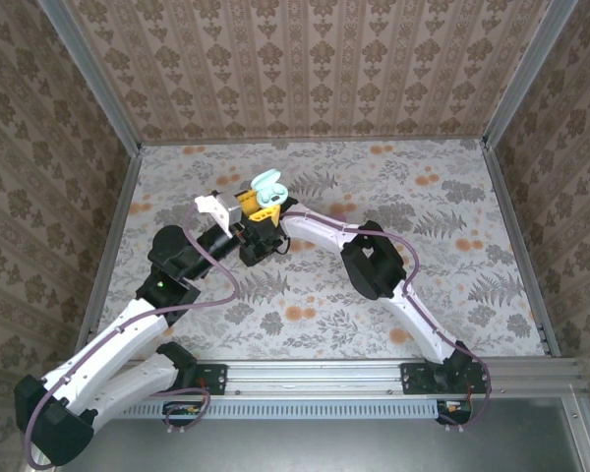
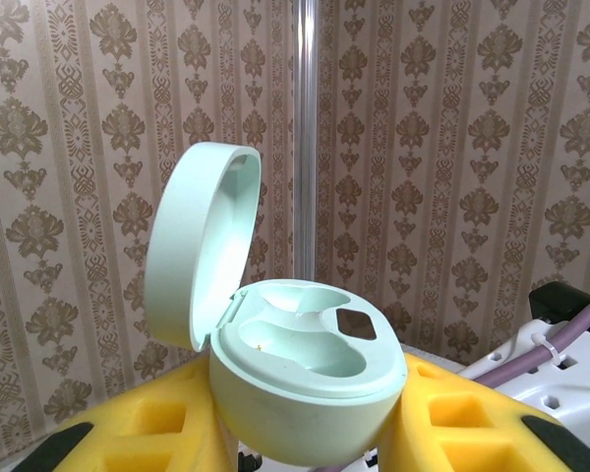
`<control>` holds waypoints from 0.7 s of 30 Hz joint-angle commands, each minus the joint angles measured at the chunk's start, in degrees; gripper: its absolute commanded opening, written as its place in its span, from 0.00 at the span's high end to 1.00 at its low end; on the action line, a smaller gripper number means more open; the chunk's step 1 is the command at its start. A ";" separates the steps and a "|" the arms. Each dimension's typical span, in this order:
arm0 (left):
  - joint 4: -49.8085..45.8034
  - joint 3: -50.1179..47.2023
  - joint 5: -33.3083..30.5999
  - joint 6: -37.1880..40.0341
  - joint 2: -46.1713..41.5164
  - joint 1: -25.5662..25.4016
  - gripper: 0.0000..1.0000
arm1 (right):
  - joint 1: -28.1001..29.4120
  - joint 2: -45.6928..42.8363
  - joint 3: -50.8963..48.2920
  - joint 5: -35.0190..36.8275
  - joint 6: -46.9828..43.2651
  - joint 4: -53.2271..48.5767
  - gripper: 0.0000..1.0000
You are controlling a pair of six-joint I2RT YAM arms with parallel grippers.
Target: Insert the wireless bluetooth earbuds into the charging case
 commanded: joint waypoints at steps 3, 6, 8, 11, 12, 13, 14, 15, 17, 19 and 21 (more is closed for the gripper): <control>0.84 1.03 -0.62 0.84 -0.92 -0.20 0.66 | 1.31 1.34 0.66 5.04 -3.72 -7.25 0.74; 0.83 1.19 -0.61 0.85 -0.86 -0.24 0.66 | 1.28 0.97 0.30 6.87 -2.87 -7.95 0.75; 0.83 1.16 -0.63 0.89 -0.82 -0.25 0.66 | 1.18 0.06 -0.73 7.08 -2.02 -7.96 0.75; 0.83 1.30 -0.62 0.86 -0.51 -0.26 0.66 | 0.21 -2.84 -4.79 6.50 0.74 -5.81 0.76; 0.83 1.44 -0.62 0.85 -0.33 -0.25 0.66 | -0.37 -3.97 -6.74 5.78 1.84 -4.49 0.76; 0.96 1.40 -0.47 0.81 -0.18 -0.26 0.66 | -0.91 -5.25 -8.61 4.87 3.07 -3.37 0.76; 1.09 1.55 -0.40 0.76 0.04 -0.32 0.66 | -1.74 -6.92 -11.09 3.58 4.91 -1.76 0.76; 1.15 1.57 -0.36 0.77 0.27 -0.29 0.66 | -2.71 -8.79 -14.03 1.85 6.75 0.26 0.76; 1.39 1.80 -0.23 0.66 0.73 -0.29 0.66 | -4.72 -12.62 -20.24 -1.91 10.88 4.71 0.76; 1.68 2.07 -0.01 0.60 1.28 -0.36 0.66 | -7.12 -16.88 -26.92 -6.31 15.39 9.94 0.76; 1.89 2.18 0.15 0.59 1.88 -0.42 0.66 | -10.22 -21.45 -34.77 -11.81 21.41 17.37 0.76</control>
